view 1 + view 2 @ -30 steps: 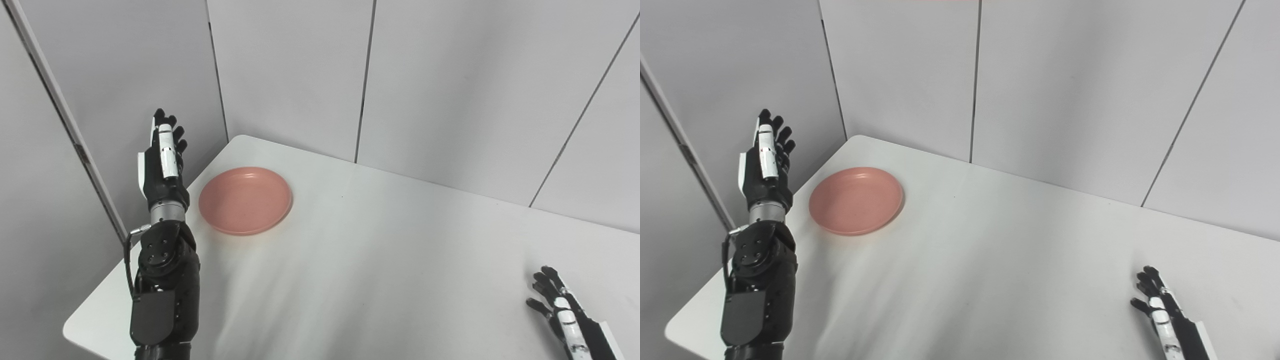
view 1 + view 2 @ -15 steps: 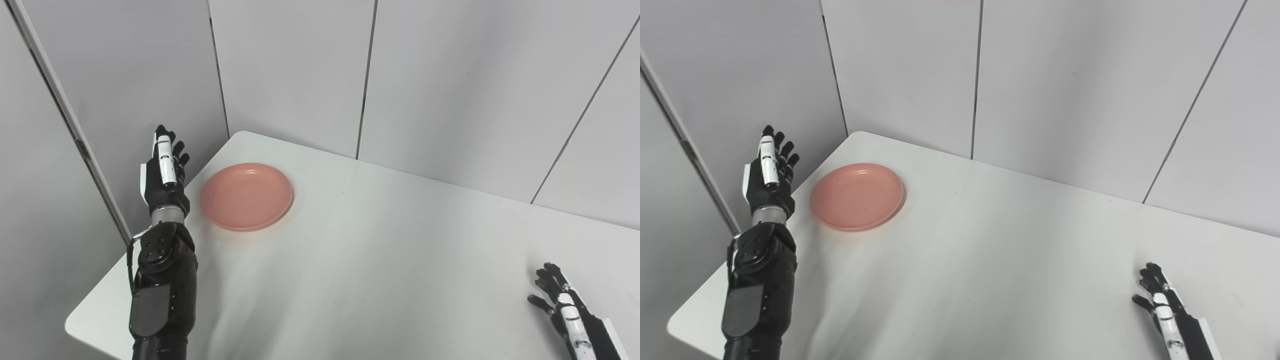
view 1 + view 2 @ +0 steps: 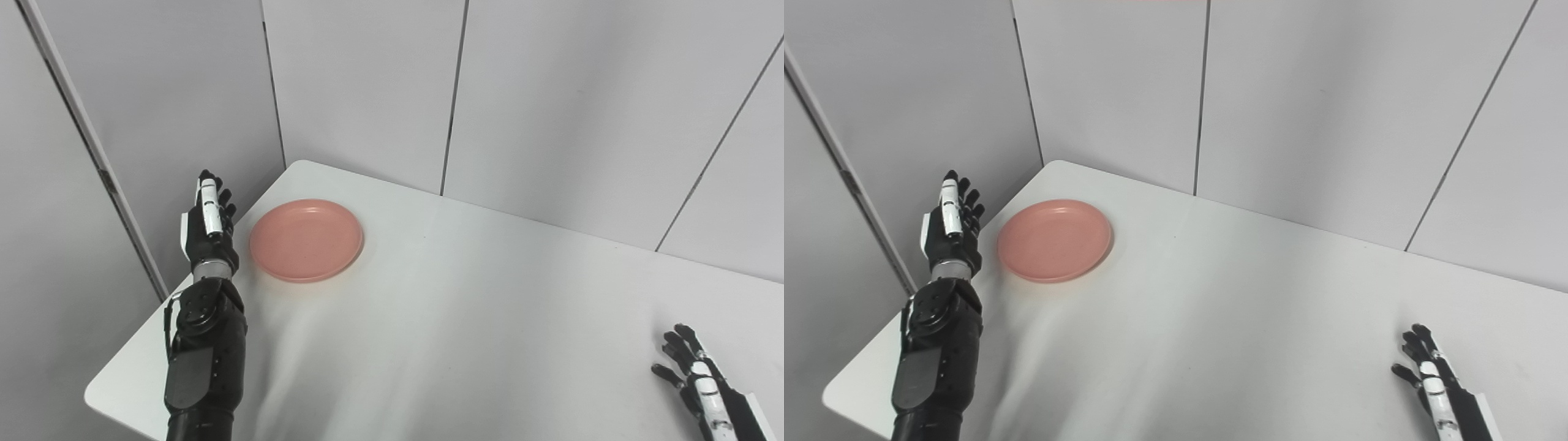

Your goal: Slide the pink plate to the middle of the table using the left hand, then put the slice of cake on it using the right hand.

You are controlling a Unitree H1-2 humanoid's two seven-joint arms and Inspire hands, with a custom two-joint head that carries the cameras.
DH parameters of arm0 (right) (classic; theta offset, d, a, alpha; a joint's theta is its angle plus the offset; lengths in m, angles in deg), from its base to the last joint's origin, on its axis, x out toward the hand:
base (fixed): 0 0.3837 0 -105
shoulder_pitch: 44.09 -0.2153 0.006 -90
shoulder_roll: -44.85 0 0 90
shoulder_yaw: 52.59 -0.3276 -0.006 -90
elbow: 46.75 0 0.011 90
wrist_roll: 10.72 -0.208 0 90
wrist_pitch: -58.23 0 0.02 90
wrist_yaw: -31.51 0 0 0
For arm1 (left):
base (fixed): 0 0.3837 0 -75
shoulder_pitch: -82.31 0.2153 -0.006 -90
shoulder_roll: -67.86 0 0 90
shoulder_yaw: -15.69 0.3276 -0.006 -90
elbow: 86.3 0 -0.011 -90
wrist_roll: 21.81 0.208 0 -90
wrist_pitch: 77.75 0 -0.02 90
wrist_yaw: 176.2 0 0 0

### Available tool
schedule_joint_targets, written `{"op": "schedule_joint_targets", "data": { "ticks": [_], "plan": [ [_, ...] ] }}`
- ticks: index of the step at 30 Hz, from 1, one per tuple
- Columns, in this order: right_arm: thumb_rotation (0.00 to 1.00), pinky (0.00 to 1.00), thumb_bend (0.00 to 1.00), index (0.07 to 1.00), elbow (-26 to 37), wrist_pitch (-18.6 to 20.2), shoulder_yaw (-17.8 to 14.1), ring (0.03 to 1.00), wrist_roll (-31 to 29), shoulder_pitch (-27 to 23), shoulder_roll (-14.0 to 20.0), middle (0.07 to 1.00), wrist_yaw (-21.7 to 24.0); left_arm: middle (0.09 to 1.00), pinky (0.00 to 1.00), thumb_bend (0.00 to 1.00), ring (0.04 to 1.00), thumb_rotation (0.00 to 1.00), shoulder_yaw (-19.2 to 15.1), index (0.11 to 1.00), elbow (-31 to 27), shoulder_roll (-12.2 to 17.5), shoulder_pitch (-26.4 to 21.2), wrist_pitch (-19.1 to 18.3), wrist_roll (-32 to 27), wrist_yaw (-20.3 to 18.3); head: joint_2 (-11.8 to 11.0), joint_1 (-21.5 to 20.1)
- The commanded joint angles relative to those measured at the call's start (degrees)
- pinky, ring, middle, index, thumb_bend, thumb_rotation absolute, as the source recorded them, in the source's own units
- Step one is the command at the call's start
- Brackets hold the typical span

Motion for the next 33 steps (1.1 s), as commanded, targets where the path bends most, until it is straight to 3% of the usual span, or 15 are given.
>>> {"op": "schedule_joint_targets", "data": {
  "ticks": [1, 12, 15, 33],
  "plan": [
    [1.0, 0.93, 0.08, 0.939, 0.2, 2.18, -1.07, 0.935, 0.33, 0.34, 1.2, 0.932, -0.56, 0.982, 0.97, 0.31, 0.966, 1.0, 0.26, 0.977, -0.33, 1.7, -2.11, 2.71, -0.15, -0.47, 0.08, 0.04],
    [1.0, 0.93, 0.11, 0.946, -1.05, 0.88, -0.93, 0.937, 0.67, -0.27, 1.96, 0.938, 0.14, 0.992, 0.98, 0.33, 0.982, 1.0, 1.77, 0.989, 2.6, 1.67, -2.25, 3.13, 0.07, -0.67, 0.45, 0.35],
    [1.0, 0.93, 0.11, 0.94, -0.55, 2.04, -1.07, 0.932, 0.83, -0.23, 1.76, 0.935, -0.3, 0.992, 0.98, 0.33, 0.981, 1.0, 2.47, 0.989, 3.93, 1.84, -2.45, 2.87, 0.2, -0.83, 0.43, 0.21],
    [1.0, 0.92, 0.12, 0.933, -2.39, 0.66, -1.39, 0.924, 0.59, -0.89, 1.5, 0.927, -0.23, 0.978, 0.98, 0.32, 0.974, 1.0, 6.39, 0.976, 16.85, 1.39, -4.85, 8.03, 1.13, -2.08, 0.56, -0.46]
  ]
}}
